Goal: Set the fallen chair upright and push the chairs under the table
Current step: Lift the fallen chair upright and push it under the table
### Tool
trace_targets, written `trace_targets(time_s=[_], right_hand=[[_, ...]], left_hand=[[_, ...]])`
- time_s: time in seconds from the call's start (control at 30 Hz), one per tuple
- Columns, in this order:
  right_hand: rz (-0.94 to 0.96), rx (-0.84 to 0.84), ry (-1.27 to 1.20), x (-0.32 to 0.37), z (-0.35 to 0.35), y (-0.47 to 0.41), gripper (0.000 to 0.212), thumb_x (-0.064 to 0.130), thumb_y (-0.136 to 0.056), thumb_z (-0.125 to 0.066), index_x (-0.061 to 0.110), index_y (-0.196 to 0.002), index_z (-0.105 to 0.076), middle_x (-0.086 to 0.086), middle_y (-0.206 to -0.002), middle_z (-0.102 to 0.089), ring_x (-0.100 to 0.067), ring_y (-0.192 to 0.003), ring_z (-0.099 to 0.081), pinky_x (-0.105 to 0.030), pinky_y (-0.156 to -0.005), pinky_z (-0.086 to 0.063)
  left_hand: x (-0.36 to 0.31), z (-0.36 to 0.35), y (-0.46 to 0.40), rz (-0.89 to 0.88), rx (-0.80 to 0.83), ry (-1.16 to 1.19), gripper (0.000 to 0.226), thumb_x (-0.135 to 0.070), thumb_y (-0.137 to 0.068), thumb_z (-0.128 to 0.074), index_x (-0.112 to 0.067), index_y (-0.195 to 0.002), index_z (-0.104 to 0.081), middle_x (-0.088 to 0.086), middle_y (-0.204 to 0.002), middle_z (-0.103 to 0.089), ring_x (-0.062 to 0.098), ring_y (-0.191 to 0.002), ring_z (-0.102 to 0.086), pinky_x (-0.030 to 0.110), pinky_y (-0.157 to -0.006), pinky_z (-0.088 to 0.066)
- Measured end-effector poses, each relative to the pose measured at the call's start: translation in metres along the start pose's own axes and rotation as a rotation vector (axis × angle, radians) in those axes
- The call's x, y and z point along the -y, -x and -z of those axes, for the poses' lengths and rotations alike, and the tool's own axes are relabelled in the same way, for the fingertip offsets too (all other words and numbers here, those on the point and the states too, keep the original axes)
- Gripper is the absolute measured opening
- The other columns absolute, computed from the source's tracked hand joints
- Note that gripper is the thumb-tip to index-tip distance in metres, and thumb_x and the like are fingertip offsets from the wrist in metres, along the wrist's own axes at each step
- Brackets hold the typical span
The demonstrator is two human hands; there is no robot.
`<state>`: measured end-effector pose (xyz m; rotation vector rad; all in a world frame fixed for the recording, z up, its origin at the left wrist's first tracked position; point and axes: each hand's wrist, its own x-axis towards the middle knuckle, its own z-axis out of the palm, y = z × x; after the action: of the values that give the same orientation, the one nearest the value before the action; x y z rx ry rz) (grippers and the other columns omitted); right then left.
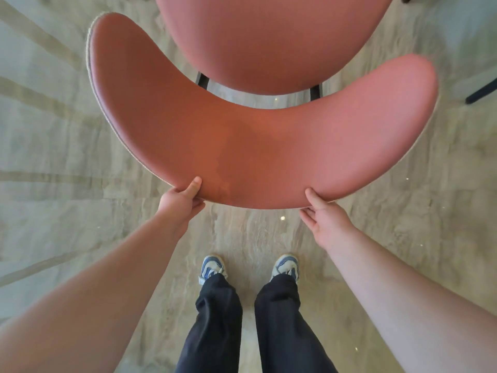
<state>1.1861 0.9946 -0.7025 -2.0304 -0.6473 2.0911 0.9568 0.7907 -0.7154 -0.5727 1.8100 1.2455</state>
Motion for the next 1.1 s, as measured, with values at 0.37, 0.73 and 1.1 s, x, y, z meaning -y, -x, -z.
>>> trace_targets(time_s=[0.37,0.73,1.1], right_hand=[[0.075,-0.062,-0.021,0.116,-0.058,0.058,0.024,0.029,-0.086,-0.079,0.021,-0.103,-0.064,0.002,-0.113,-0.068,-0.019,-0.11,-0.065,-0.03,-0.078,-0.057],[0.08,-0.038,-0.143,0.238,-0.126,0.101,0.045,0.026,-0.088,-0.078,0.016,-0.129,-0.06,-0.006,-0.124,-0.072,-0.028,-0.108,-0.071,-0.051,-0.088,-0.06],[0.007,0.135,-0.215,0.351,-0.163,0.091,0.04,0.009,-0.09,-0.073,0.015,-0.128,-0.061,-0.009,-0.127,-0.07,-0.032,-0.114,-0.068,-0.069,-0.087,-0.054]], left_hand=[[-0.131,-0.03,0.045,-0.09,0.081,0.117,0.028,-0.03,-0.095,-0.074,-0.015,-0.116,-0.063,0.005,-0.122,-0.074,0.027,-0.107,-0.075,0.046,-0.085,-0.062],[-0.291,-0.057,0.042,-0.068,0.185,0.091,0.05,-0.036,-0.091,-0.077,-0.025,-0.132,-0.05,0.005,-0.132,-0.069,0.033,-0.112,-0.071,0.062,-0.072,-0.062],[-0.408,-0.098,0.034,-0.022,0.198,0.021,0.048,-0.036,-0.091,-0.077,-0.022,-0.129,-0.052,0.012,-0.12,-0.074,0.034,-0.088,-0.08,0.056,-0.066,-0.063]])
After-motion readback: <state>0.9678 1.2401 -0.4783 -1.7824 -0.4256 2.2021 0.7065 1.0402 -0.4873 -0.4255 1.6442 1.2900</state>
